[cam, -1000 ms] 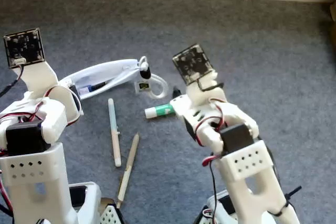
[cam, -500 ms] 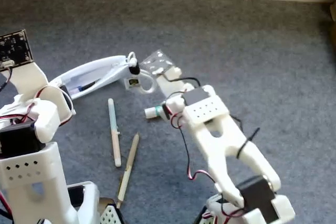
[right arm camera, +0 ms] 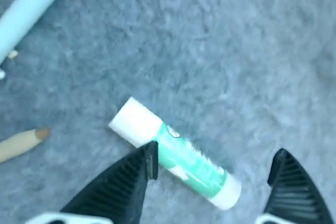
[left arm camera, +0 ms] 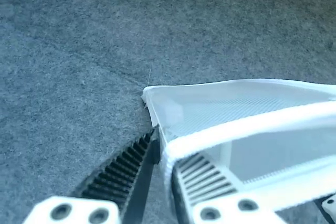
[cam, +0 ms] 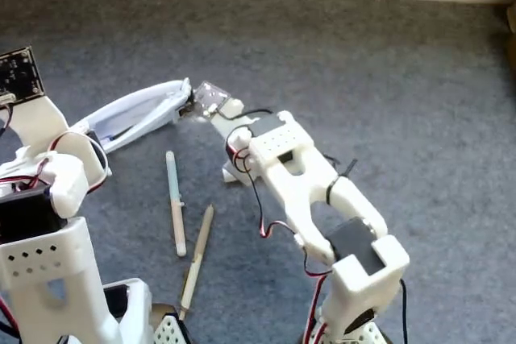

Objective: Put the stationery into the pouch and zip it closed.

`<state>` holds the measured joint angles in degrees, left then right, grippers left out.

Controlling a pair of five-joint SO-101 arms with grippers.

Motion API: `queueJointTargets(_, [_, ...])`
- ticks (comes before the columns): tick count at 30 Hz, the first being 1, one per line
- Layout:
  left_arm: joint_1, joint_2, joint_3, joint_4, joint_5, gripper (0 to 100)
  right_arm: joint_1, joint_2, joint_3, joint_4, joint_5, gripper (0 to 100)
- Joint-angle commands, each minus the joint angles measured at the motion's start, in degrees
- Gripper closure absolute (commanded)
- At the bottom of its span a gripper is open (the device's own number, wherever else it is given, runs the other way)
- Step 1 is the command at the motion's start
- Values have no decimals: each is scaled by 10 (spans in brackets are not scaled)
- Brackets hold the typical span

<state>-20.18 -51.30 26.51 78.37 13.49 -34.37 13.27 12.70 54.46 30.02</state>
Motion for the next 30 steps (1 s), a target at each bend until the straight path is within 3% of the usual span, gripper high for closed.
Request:
queueJointTargets(1, [-7,-10,-30,-8,4,993,-12,23,-39,-4,27,673])
queueJointTargets(13, [-7,-8,-30,-9,4,993,-38,-29,-39,122,31,673])
queueJointTargets(26, [-5,-7,-30,-9,4,993,-48,19,-5,76,76,675])
queueJointTargets(30, [-5,-7,-30,-9,4,993,-48,49,-5,77,76,762])
